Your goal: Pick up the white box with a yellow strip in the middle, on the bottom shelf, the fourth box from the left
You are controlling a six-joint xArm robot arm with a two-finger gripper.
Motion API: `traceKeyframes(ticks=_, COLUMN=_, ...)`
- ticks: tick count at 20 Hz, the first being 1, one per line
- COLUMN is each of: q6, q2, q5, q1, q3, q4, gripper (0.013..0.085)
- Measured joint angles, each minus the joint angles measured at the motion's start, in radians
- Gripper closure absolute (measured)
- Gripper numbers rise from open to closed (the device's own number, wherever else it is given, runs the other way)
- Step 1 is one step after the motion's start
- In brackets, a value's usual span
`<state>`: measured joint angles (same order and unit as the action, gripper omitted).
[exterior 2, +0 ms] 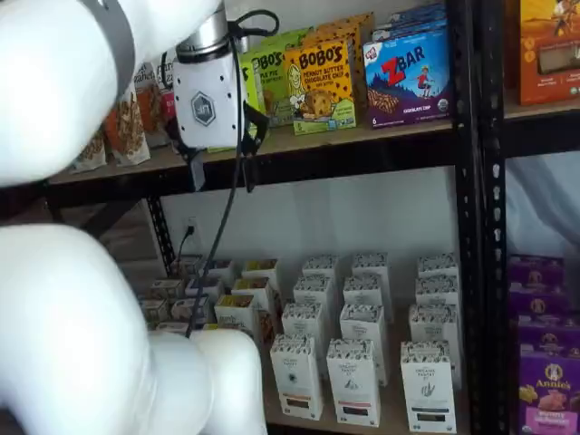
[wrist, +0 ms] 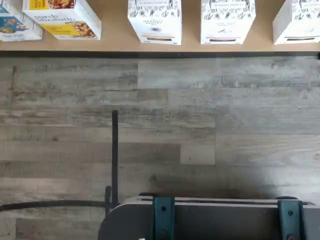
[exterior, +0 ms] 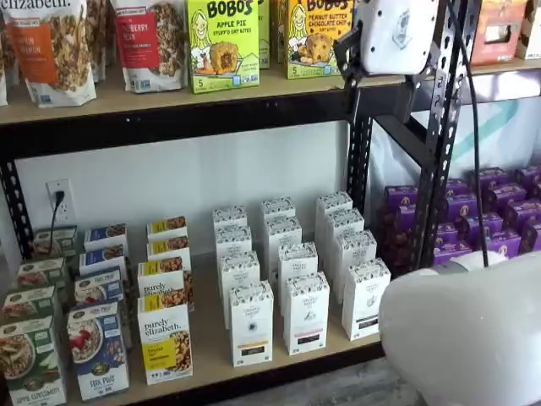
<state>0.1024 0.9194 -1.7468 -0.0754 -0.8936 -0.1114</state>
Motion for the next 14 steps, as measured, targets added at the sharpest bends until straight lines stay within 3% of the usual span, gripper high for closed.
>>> traceKeyframes(ticks=14, q6=0.113, q2=-0.009, q5=0.269, q1=-0.138, q3=0.165, q4=0.031, gripper=0.0130)
